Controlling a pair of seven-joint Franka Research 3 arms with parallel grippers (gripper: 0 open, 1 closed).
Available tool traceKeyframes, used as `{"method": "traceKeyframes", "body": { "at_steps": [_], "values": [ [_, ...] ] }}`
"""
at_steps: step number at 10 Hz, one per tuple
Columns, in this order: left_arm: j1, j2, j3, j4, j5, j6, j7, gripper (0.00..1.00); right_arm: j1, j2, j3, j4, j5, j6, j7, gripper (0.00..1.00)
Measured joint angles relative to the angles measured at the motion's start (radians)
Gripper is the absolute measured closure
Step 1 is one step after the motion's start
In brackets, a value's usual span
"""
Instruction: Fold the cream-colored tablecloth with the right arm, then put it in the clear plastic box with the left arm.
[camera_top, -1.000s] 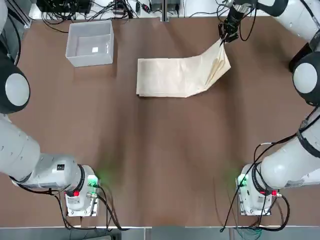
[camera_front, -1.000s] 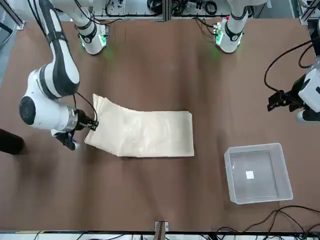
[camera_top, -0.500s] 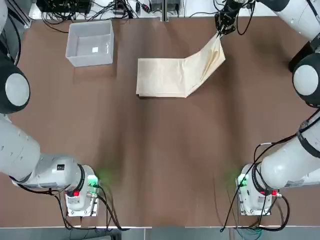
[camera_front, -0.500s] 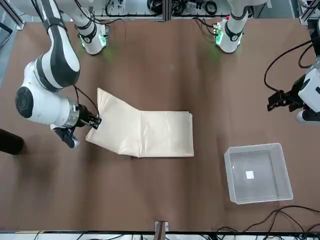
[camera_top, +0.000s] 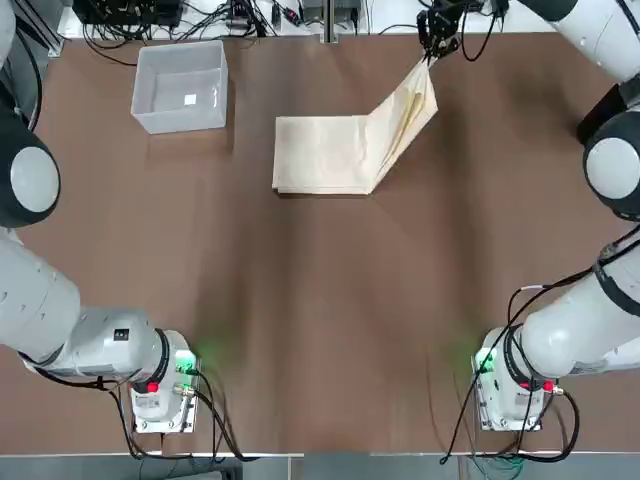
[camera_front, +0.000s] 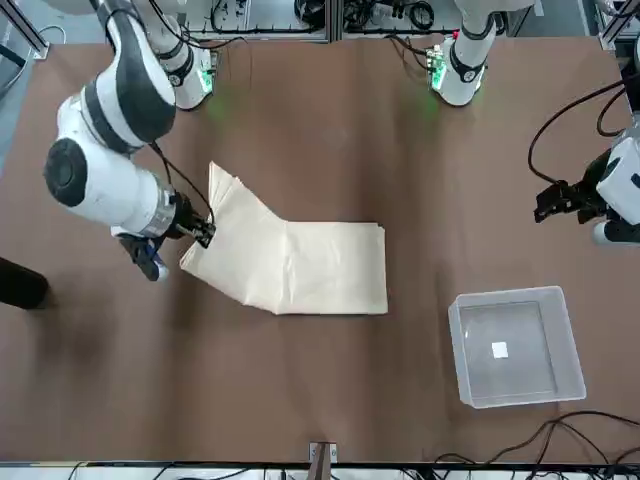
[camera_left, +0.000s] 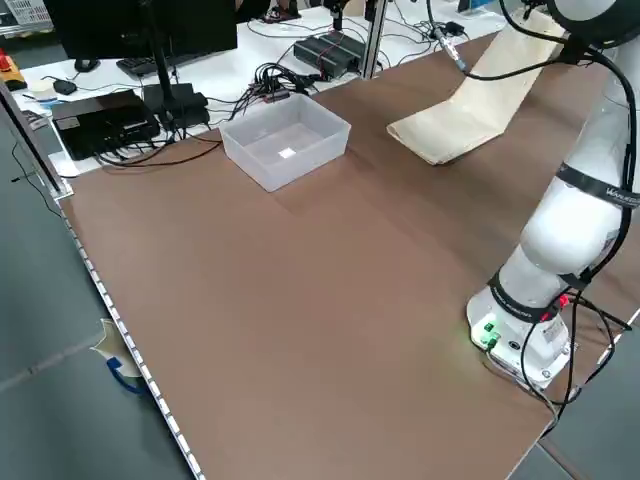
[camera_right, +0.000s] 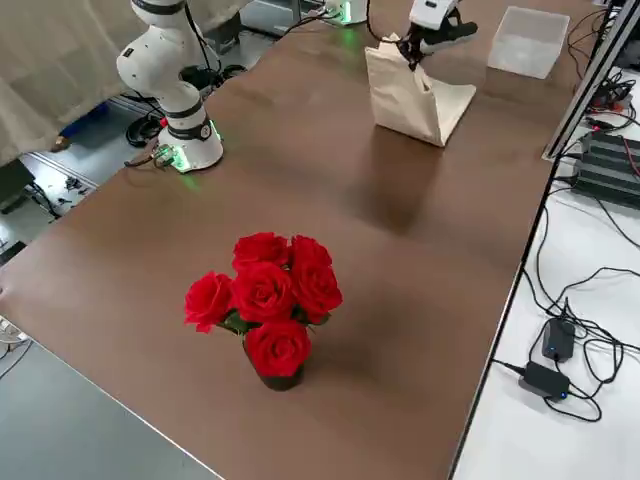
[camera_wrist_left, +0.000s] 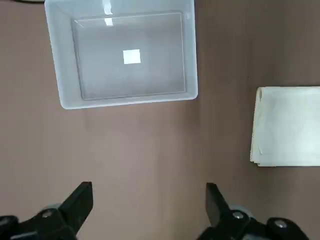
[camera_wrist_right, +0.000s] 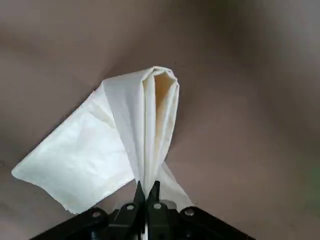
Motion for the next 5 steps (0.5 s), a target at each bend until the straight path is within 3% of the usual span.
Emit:
{"method": "traceKeyframes", "body": {
  "at_steps": [5],
  "values": [
    [0.000,0.000,0.000,0.000,0.000,0.000,0.000,0.00,0.000,0.002,0.116,0.018,-0.169,-0.016,0.228,0.97]
  ]
}}
